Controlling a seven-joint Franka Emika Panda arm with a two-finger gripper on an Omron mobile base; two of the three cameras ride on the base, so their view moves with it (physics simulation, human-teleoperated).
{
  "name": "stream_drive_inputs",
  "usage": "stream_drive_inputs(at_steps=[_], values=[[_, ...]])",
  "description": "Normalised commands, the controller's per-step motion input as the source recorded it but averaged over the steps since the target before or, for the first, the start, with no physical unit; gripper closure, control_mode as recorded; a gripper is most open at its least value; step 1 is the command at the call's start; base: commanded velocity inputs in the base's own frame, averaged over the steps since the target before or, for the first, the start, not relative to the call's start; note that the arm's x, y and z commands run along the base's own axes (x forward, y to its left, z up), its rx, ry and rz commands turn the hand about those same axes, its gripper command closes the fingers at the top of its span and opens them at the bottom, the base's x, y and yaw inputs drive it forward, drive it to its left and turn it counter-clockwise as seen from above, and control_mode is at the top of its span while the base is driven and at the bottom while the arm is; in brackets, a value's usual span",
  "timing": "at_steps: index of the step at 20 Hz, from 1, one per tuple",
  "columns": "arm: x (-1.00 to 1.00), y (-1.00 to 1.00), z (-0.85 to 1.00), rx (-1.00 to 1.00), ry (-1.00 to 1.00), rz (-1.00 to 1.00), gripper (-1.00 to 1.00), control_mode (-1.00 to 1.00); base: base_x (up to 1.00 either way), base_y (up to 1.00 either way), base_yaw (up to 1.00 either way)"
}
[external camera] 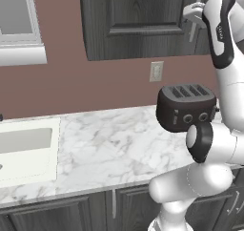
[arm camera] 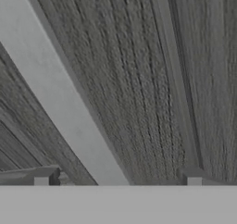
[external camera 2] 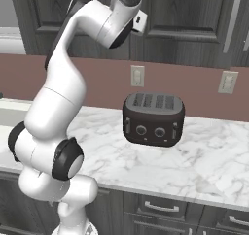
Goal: Open the cabinet, pick the kettle from the cabinet, and place it in the sink.
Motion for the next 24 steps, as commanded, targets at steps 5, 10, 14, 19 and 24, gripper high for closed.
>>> stream_drive_inputs(at_steps=[5,10,14,19,24], values=[[0.24,0.05,0.04,0.00,-0.08,0.00,1.00,-1.00,0.00,0.00,0.00],[0.32,0.14,0.00,0.02,-0.10,0.00,1.00,-1.00,0.00,0.00,0.00],[0.44,0.38,0.00,0.00,-0.14,0.00,1.00,-1.00,0.00,0.00,0.00],[0.48,0.43,0.00,0.00,-0.04,0.00,1.00,-1.00,0.00,0.00,0.00],[0.42,0.41,0.04,0.00,0.00,0.00,1.00,-1.00,0.00,0.00,0.00]])
